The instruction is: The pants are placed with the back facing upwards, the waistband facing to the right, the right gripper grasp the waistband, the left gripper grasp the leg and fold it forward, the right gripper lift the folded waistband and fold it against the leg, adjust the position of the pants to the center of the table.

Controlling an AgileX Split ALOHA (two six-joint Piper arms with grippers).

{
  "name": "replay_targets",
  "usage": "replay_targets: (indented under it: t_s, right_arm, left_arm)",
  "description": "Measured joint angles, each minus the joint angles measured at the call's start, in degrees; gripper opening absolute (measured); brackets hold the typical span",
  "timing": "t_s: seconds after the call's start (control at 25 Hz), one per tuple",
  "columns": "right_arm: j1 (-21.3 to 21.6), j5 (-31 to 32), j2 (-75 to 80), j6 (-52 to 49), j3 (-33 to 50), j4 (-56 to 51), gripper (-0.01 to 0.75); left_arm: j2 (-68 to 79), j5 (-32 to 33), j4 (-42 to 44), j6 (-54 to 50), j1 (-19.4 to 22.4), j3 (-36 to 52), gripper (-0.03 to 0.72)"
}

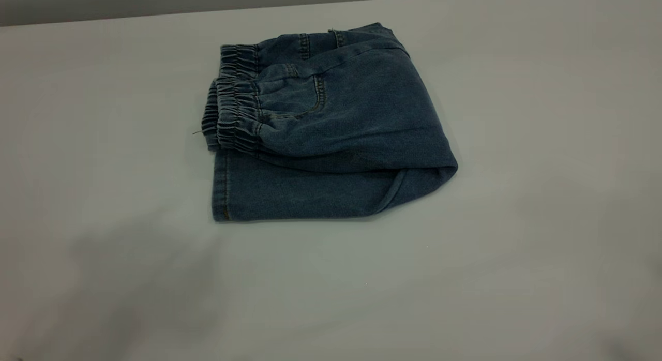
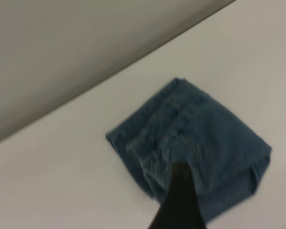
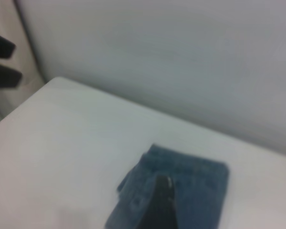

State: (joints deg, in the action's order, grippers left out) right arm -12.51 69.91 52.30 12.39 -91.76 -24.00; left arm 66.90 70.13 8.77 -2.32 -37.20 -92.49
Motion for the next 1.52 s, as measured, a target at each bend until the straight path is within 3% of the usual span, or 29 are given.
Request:
replay_targets:
  t_s: [0.24, 0.4, 0.68, 1.0, 1.52]
  right_arm:
    - [0.0, -0.18, -17.32, 0.65, 20.48, 0.72, 0.593]
    - [0.0, -3.88, -29.92, 2.32, 34.59, 1.31, 0.593]
    - [-0.04, -7.31, -48.55, 2.83, 53.34, 6.02, 0.593]
    - [-0.04, -7.63, -52.37, 2.83, 62.63, 9.28, 0.593]
    - [-0.04, -7.87, -52.3, 2.83, 62.51, 9.24, 0.593]
  left_arm:
    - [-21.93, -0.03, -2.41, -2.77, 0.0, 20.13, 0.538]
    - [-37.88, -1.12, -3.37, -2.77, 0.0, 33.82, 0.538]
    - [-61.67, 0.05, -2.57, -5.36, 0.0, 52.36, 0.538]
    - [-66.95, -4.18, -3.41, -4.0, 0.0, 61.61, 0.538]
    - [-66.9, -8.46, -6.11, 1.63, 0.0, 63.84, 0.538]
